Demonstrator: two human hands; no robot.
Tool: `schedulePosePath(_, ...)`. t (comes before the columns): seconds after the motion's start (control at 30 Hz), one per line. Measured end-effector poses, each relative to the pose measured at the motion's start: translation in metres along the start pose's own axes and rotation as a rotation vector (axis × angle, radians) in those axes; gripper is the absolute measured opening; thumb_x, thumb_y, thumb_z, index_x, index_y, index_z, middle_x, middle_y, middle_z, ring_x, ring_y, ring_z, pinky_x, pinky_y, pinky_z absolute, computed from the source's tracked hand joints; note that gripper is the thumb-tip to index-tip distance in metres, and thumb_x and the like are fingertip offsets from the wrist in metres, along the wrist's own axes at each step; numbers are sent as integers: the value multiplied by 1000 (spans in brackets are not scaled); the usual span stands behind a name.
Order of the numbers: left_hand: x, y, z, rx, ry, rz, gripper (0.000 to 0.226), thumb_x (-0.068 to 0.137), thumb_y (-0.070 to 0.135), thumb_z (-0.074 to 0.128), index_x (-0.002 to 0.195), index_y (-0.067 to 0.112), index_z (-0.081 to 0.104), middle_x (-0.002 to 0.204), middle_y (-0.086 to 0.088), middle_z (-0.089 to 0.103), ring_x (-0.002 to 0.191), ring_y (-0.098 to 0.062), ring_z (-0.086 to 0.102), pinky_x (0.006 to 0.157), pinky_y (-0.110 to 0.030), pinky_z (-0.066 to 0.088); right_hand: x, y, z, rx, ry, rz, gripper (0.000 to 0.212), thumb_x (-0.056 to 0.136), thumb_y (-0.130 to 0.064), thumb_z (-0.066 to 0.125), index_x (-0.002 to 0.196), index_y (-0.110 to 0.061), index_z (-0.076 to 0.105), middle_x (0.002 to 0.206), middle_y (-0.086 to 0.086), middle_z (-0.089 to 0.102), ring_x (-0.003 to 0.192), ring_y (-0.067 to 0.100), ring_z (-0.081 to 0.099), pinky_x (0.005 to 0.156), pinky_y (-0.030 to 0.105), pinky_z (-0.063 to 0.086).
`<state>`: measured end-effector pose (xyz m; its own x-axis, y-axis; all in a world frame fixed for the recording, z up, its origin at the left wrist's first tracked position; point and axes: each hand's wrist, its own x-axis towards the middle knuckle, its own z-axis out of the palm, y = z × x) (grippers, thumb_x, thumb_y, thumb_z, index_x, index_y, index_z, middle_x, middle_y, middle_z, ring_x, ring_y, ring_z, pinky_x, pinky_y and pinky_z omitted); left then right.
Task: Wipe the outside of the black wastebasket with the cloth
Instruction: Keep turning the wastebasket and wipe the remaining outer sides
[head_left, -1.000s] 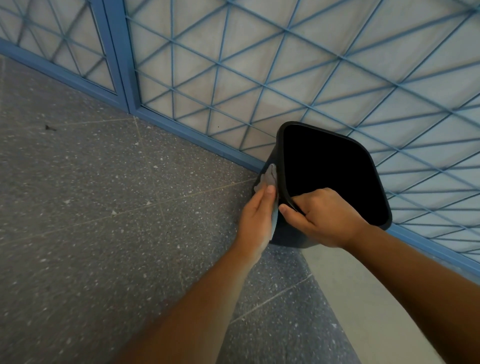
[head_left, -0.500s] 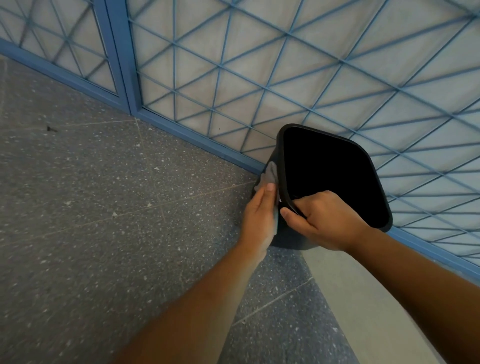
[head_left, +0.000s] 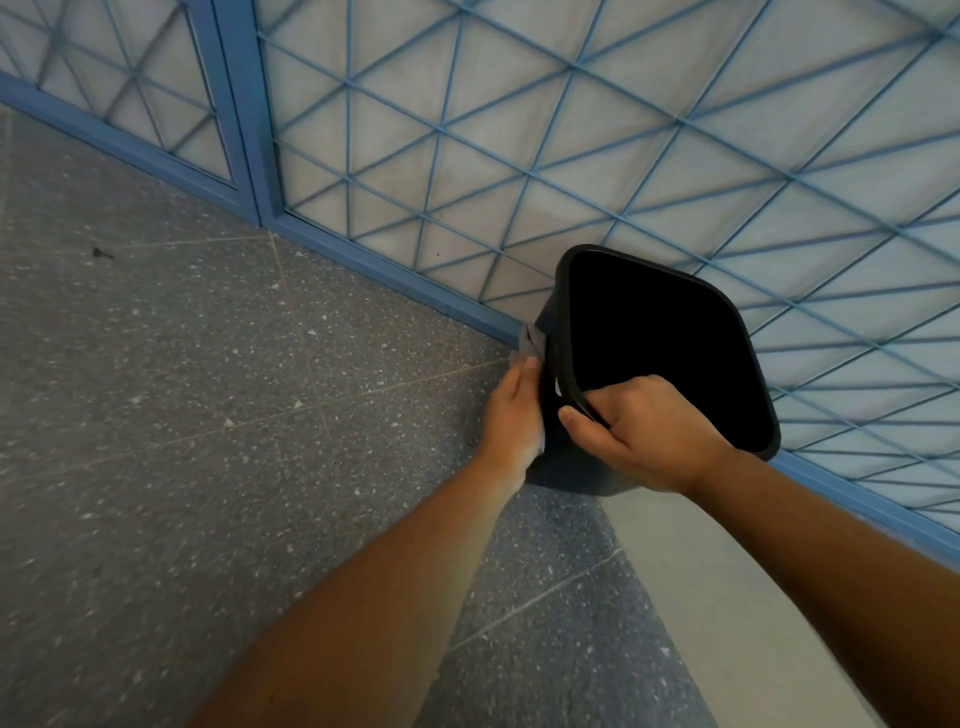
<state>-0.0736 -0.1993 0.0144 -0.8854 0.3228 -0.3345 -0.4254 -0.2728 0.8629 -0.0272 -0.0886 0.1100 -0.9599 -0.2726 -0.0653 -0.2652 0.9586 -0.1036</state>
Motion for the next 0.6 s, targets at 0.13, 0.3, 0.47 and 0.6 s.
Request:
schedulePosePath(0.13,-20,-12,3,-12,-33,95,46,108,43,41,140,20,64,137,-4,70,133,-18,62,117,-43,46,0,3,0,-11,-9,5,49,92,-55,26,60,-24,46,48,-7,40,44,8,40,52,28,36)
schedulePosePath(0.3,-4,-4,-1,-25,6,38,41,113,29,37,139,10,63,137,-15,68,135,-27,60,118,-50,42,3,1,0,-4,1,-14,47,93,-52,29,58,-23,42,47,-5,38,43,9,38,51,28,32)
schedulePosePath(0.47,-25,-7,10,-93,3,58,46,111,38,42,131,3,65,121,-39,60,117,-60,53,100,-71,42,-2,2,0,44,-11,-39,47,94,-51,31,63,-23,51,50,-9,42,45,8,41,52,29,39)
schedulePosePath(0.6,-25,-4,11,-147,15,100,42,111,32,42,129,6,69,122,-22,73,122,-38,66,106,-49,51,-3,3,2,44,-2,-67,47,94,-51,30,64,-22,52,51,-9,43,45,8,41,52,33,41)
